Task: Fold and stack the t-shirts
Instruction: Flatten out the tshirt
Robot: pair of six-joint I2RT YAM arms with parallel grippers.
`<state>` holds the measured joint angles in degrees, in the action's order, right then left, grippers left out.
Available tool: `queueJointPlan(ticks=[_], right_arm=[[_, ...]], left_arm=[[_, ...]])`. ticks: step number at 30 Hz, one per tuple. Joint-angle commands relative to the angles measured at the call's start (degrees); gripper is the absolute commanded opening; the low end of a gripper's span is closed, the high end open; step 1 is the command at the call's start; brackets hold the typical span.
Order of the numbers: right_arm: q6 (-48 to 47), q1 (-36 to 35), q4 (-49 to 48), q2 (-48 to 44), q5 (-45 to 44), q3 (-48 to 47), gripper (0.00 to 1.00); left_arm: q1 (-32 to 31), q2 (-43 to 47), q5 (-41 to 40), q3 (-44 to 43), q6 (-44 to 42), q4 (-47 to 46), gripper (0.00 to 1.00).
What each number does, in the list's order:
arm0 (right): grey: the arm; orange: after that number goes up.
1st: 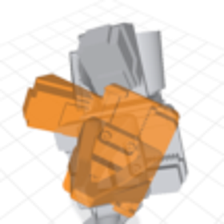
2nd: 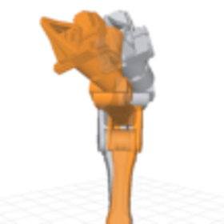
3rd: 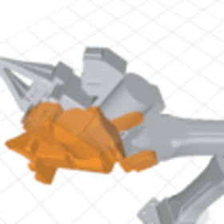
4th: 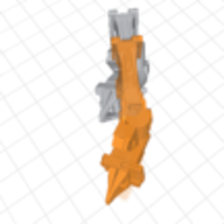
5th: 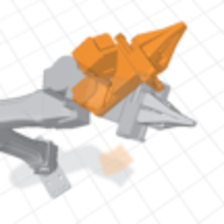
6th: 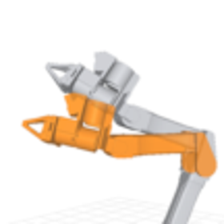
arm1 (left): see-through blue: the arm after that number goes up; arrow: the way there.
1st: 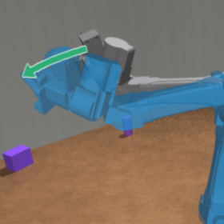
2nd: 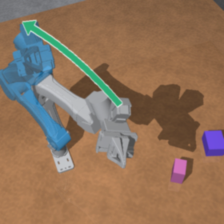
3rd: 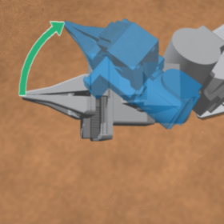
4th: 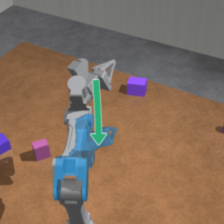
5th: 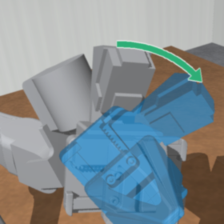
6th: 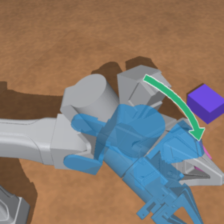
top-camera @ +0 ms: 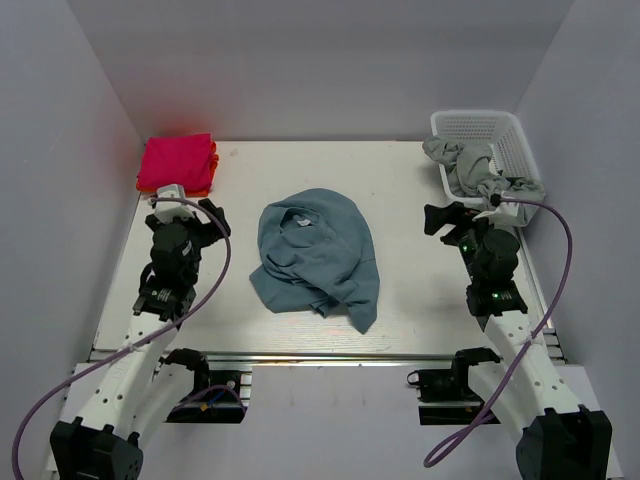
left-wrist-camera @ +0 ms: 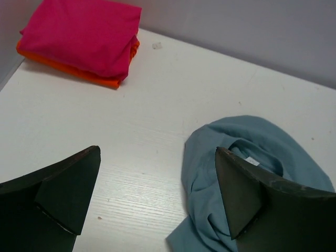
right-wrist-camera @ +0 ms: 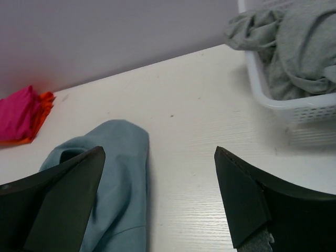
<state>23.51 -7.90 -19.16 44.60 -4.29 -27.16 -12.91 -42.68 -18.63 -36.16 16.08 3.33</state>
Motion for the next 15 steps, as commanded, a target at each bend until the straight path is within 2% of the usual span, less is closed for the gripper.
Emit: queueJointPlan(ticks=[1,4,8,11,15], right_arm=[[-1.4,-0.2,-4.3,-0.1,10.6,-0.2,0.90],[-3.0,-0.3,-2.2,3.0,14.3,-2.7,0.90],[-8.6,-0.5,11.9,9.8,18.6,-11.4,0.90],[-9.9,-0.7,18.8,14.5,19.4,-15.3,0.90],[-11.5,-1.5,24.7,20.5,19.9,-18.1,0.90]], left_arm=[[0.1,-1.8,1.1,-2.2,-1.0,2.6,1.00],[0.1,-6.7,4.0,-3.5,-2.4,1.9,1.00],[-0.5,-17.9,9.0,-8.3,-7.0,2.9,1.00],[-1.0,-27.4,18.5,-14.4,-9.6,3.4,1.00],[-1.0,-35.7,26.3,-16.7,-10.5,0.0,1.00]])
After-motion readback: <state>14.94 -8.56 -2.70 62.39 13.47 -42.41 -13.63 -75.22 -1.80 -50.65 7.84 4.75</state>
